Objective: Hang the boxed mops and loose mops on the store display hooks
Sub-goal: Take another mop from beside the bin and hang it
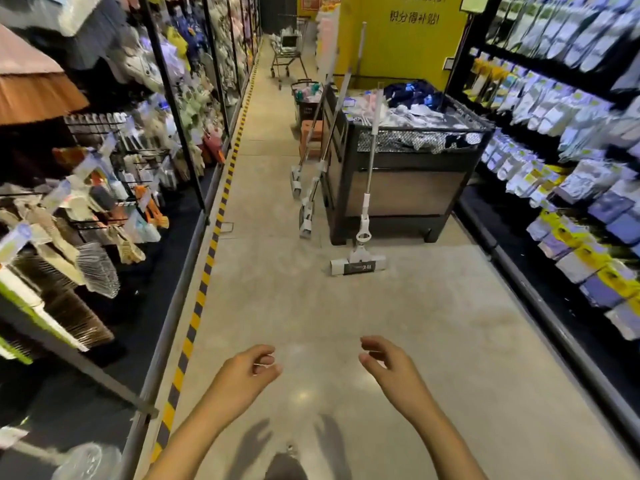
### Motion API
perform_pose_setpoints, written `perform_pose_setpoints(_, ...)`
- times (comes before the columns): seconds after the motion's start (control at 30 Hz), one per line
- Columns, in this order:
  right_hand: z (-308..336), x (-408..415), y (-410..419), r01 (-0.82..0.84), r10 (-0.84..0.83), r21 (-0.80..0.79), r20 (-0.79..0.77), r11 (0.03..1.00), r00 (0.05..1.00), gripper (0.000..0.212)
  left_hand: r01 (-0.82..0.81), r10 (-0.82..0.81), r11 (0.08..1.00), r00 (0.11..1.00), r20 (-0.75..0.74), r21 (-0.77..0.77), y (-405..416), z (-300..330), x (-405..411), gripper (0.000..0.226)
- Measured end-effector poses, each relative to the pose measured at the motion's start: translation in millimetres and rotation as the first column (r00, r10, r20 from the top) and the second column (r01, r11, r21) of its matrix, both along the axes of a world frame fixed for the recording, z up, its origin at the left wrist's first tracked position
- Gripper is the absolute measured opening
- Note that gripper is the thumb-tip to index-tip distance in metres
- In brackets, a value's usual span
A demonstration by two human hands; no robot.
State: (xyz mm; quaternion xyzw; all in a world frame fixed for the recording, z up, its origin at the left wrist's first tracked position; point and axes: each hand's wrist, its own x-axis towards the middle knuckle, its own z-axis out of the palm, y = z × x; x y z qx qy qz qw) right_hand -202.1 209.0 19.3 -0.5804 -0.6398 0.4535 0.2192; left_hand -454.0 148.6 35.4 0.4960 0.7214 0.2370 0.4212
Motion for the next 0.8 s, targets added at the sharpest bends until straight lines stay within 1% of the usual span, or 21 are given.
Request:
perform_pose_setpoints(0.17,8.6,18.1,88.8,0.016,-0.014,0.028,-0.044,0.999,0.999,0.029,-0.085,0.086,0.996,0.996,-0.026,0.014,89.9,-0.1,-6.6,0.035)
perform_pose_setpoints(0.3,19.8,41.5,168.3,0.136,-0.132,0.04,-0.091,0.99,0.987,0.026,-0.091,0.091,0.995,0.996,-0.01,0.035,186.3,0.5,12.0,0.037)
perform_pose_setpoints(0.47,29.1,84.3,261.2,0.216,-0.212,0.046,-0.087,0.975,0.973,0.026,0.017,-0.017,0.998,1.0,0.006,0.053,319.4,7.5,65.8,0.032)
perform_pose_setpoints(0.57,27.5,112.4,305.8,0.276,-0.273,0.02,-0.087,0.961,0.958,0.024,0.109,-0.111,0.992,0.993,0.032,0.069,386.7,17.4,103.2,0.014)
perform_pose_setpoints(0.7,16.7,140.5,373.0,0.32,-0.32,-0.014,-0.094,0.947,0.943,0.023,0.132,-0.14,0.984,0.988,0.063,0.119,470.0,26.1,139.4,0.013)
perform_pose_setpoints(0.73,13.0,145.1,393.1,0.319,-0.319,-0.017,-0.094,0.948,0.943,0.023,0.13,-0.14,0.984,0.987,0.075,0.125,489.5,26.1,144.8,0.017)
perform_pose_setpoints(0.8,6.0,151.5,435.4,0.3,-0.3,-0.015,-0.087,0.954,0.95,0.023,0.115,-0.124,0.987,0.989,0.077,0.11,525.6,23.3,152.2,0.032)
